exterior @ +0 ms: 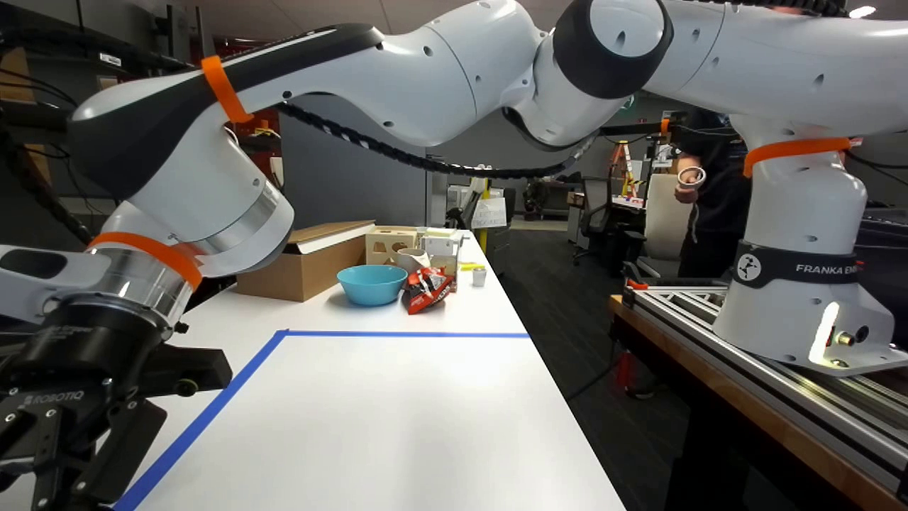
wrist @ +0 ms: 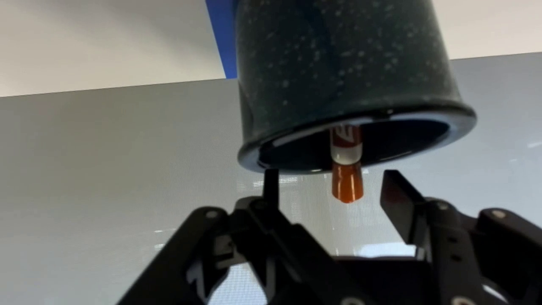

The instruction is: Remove the marker from the cup

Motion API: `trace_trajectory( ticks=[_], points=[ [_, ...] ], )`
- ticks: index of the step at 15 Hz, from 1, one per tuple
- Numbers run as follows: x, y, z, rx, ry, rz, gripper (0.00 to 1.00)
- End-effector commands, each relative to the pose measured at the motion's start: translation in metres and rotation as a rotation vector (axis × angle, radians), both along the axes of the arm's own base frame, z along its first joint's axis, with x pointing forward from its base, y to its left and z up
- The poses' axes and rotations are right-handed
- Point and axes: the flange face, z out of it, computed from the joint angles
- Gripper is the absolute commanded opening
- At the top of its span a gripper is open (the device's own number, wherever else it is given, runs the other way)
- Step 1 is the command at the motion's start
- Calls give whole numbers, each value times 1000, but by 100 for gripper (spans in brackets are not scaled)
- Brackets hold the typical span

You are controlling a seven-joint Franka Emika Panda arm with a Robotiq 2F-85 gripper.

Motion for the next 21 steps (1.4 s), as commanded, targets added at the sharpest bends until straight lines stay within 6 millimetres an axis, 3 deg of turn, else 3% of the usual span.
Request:
trace_trajectory(
  ticks=[1, 2, 5, 6, 9, 12, 13, 15, 17, 19, 20, 21],
  points=[
    [4, 3, -2, 14, 11, -5, 66],
    [3, 4, -3, 15, 14, -4, 56],
    [1, 6, -8, 20, 27, -7, 47],
    [0, 6, -11, 20, 32, -8, 53],
    [-2, 6, -17, 26, 42, -11, 52],
    [-2, 4, -20, 28, 47, -15, 41],
    [-3, 4, -20, 28, 49, -15, 47],
    [-2, 3, -21, 29, 49, -18, 46],
    [-2, 3, -21, 30, 49, -16, 22],
    [-2, 3, -21, 33, 46, -15, 5],
    [-2, 3, -21, 35, 44, -16, 1],
    [-2, 3, -19, 35, 43, -16, 2]
  ],
)
